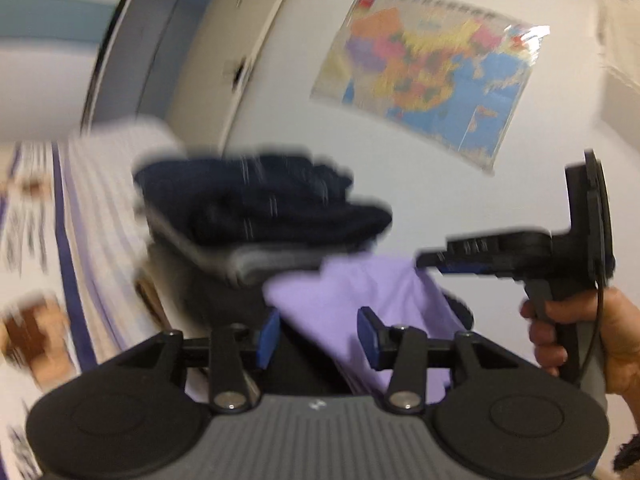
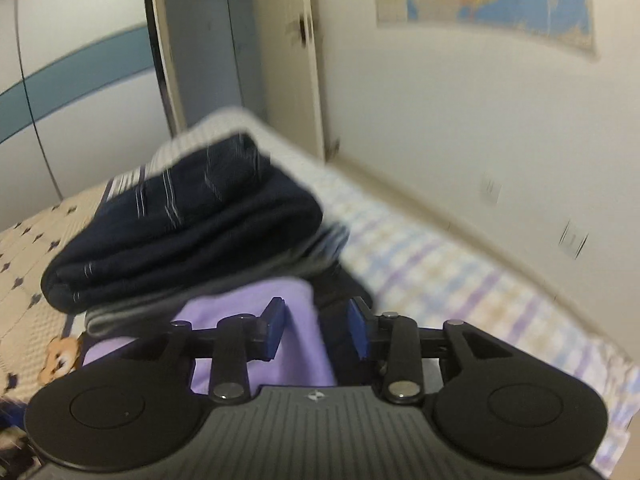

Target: Fold clothes

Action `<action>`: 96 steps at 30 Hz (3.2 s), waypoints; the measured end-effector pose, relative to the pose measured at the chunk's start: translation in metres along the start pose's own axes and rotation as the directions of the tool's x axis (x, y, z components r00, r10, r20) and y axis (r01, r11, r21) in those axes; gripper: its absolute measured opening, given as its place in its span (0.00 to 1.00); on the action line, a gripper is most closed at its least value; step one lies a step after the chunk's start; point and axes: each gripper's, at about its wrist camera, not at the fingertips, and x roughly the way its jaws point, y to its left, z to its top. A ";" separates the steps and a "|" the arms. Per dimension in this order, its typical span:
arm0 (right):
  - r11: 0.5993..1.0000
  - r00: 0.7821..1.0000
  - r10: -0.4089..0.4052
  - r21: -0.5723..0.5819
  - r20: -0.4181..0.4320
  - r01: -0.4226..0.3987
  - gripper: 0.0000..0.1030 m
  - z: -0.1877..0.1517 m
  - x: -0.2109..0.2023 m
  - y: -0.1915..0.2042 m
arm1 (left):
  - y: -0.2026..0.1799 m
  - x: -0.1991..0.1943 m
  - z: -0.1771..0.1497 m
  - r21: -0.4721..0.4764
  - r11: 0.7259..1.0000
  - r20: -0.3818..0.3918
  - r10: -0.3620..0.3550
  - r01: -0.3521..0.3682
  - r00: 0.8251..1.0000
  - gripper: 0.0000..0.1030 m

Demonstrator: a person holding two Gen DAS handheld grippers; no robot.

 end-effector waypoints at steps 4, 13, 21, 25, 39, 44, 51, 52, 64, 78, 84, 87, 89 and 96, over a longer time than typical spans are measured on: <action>1.000 0.999 0.021 -0.023 0.038 -0.020 0.37 -0.020 -0.024 0.000 | -0.003 0.003 0.012 0.021 0.996 0.009 -0.089 0.088 0.996 0.49; 1.000 0.998 -0.002 0.027 -0.064 0.003 0.42 -0.065 -0.036 -0.018 | -0.010 0.025 -0.006 0.066 0.985 -0.069 -0.157 0.161 0.985 0.49; 1.000 0.998 -0.010 0.012 -0.059 0.011 0.10 -0.035 -0.045 -0.024 | -0.011 0.046 -0.013 0.107 0.967 -0.137 -0.215 0.230 0.967 0.53; 0.998 0.990 -0.062 0.016 -0.126 0.065 0.11 -0.037 -0.027 -0.033 | -0.016 0.047 -0.023 0.218 0.947 -0.157 -0.206 0.238 0.966 0.54; 0.996 0.996 -0.090 -0.002 0.020 0.090 0.53 -0.052 -0.089 0.009 | 0.029 0.001 -0.007 0.044 0.994 -0.172 -0.092 0.102 0.981 0.75; 0.997 0.997 -0.073 0.021 0.014 0.073 0.55 -0.068 -0.103 0.035 | 0.034 -0.020 -0.004 0.081 0.997 -0.233 0.027 -0.009 0.972 0.84; 0.993 0.993 -0.109 0.043 -0.037 0.111 1.00 -0.091 -0.113 0.068 | 0.030 -0.055 -0.008 0.179 0.970 -0.291 0.213 -0.165 0.933 1.00; 0.992 0.991 -0.118 0.046 -0.059 0.121 1.00 -0.094 -0.113 0.073 | 0.030 -0.057 -0.009 0.193 0.963 -0.308 0.242 -0.189 0.920 1.00; 0.984 0.985 -0.172 -0.043 -0.018 0.171 1.00 -0.118 -0.122 0.143 | 0.055 -0.096 -0.022 0.233 0.948 -0.315 0.283 -0.216 0.906 1.00; 0.994 0.996 -0.075 -0.084 -0.051 0.070 1.00 -0.150 -0.099 0.232 | 0.133 -0.142 -0.044 0.177 0.910 -0.308 0.413 -0.374 0.857 1.00; 0.991 0.997 0.026 -0.126 -0.069 -0.035 1.00 -0.164 -0.074 0.296 | 0.201 -0.170 -0.054 0.106 0.853 -0.315 0.516 -0.511 0.796 1.00; 0.986 0.994 0.075 -0.141 -0.079 -0.085 1.00 -0.171 -0.062 0.331 | 0.234 -0.187 -0.058 0.087 0.812 -0.308 0.573 -0.577 0.759 1.00; 0.983 0.991 0.105 -0.145 -0.081 -0.116 1.00 -0.176 -0.054 0.354 | 0.255 -0.198 -0.063 0.075 0.780 -0.300 0.612 -0.621 0.732 1.00; 0.966 0.976 0.192 -0.155 -0.105 -0.206 1.00 -0.207 -0.020 0.433 | 0.332 -0.235 -0.092 -0.020 0.671 -0.289 0.706 -0.741 0.647 1.00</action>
